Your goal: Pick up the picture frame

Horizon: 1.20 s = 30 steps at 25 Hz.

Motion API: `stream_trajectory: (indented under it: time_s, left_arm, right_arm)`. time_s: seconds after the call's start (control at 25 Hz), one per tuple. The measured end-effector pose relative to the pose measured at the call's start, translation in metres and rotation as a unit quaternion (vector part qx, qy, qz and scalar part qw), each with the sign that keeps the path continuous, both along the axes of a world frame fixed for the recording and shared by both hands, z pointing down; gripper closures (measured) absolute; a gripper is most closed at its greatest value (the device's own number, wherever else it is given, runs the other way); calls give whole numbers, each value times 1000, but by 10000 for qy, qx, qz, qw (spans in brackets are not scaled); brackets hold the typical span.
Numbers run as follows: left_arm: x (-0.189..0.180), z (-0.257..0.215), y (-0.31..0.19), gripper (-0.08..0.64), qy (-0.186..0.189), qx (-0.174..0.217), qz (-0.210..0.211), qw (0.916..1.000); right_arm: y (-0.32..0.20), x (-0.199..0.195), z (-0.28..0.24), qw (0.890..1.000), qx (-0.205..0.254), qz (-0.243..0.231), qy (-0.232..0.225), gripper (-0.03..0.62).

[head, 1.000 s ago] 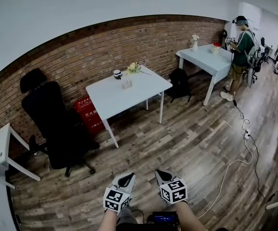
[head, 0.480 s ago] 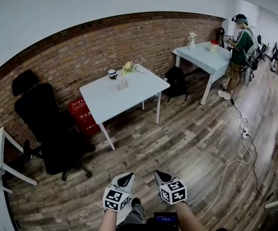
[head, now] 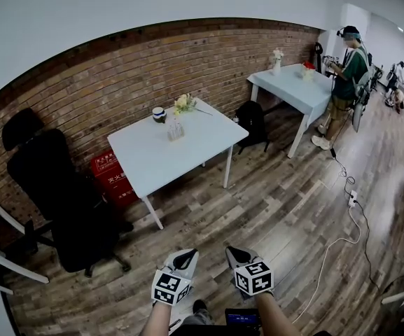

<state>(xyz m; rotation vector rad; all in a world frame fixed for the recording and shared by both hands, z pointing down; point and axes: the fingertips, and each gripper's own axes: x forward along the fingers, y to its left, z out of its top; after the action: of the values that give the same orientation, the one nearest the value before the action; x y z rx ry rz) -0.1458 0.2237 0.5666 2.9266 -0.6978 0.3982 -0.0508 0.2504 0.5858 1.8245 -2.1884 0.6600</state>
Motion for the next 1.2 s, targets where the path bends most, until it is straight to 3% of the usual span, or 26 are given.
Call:
stream_trajectory:
  time_s: [0.24, 0.76, 1.2]
  left_arm:
    - [-5, 3, -46, 548, 45, -37, 72, 10000]
    - [-1, 25, -88, 549, 30, -272, 115, 9996]
    - [46, 22, -160, 549, -79, -156, -68, 9998]
  right_arm:
    - [-43, -6, 0, 9999, 1, 103, 37, 583]
    - [-86, -7, 16, 9998, -157, 115, -2, 583]
    - [-167, 36, 13, 9999, -34, -124, -60, 583]
